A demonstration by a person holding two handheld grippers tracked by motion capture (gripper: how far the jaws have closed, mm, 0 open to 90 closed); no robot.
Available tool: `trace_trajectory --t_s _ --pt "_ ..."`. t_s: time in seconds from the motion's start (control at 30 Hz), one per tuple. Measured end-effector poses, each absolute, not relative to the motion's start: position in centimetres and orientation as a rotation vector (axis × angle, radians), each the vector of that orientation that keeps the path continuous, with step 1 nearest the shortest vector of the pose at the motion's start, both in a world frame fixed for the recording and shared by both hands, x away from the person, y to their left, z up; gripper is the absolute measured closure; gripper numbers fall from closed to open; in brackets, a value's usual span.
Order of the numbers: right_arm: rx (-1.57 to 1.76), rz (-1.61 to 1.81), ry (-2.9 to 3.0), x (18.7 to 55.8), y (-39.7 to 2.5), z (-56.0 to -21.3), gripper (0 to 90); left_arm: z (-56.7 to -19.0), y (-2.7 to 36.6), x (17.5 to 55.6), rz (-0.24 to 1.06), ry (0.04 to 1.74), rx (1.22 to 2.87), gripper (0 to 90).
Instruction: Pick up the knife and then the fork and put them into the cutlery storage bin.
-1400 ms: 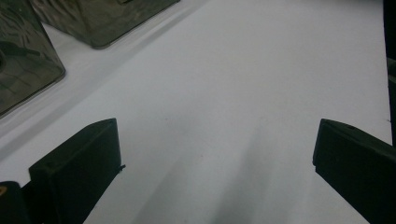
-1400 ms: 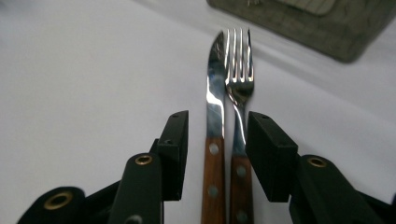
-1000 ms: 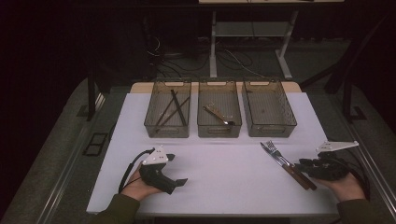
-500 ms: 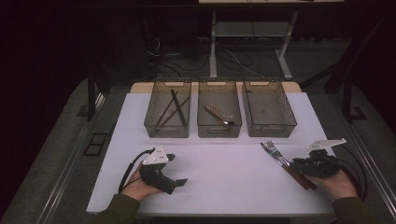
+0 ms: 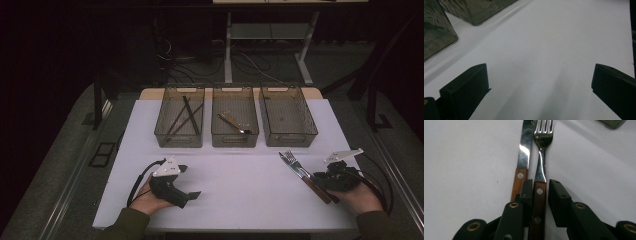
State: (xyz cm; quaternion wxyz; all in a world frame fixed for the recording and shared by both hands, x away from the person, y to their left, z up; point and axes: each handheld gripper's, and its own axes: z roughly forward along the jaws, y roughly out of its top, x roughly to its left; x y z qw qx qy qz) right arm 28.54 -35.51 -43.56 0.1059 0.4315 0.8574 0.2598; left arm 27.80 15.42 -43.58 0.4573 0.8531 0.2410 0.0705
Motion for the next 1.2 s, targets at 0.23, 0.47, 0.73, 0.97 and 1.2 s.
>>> trace_trajectory --t_s 0.23,0.47,0.73,0.97,1.2 --pt "1.265 0.738 2.568 29.1 -35.3 -43.5 73.0 -43.6 15.4 27.8 0.171 0.591 2.107 0.1" --pt "1.266 0.574 2.693 30.8 -34.5 -42.8 74.2 -43.6 15.4 27.9 0.171 0.590 2.105 0.2" --pt "1.330 0.225 2.828 33.5 -32.2 -42.1 74.5 -43.6 15.4 27.9 0.169 0.587 2.105 0.3" --pt "1.383 0.037 2.865 35.0 -31.0 -42.1 77.3 -43.6 15.4 27.9 0.169 0.582 2.107 0.3" --pt "1.380 0.198 2.845 34.3 -32.1 -41.9 77.5 -43.6 15.4 28.0 0.167 0.584 2.102 0.3"
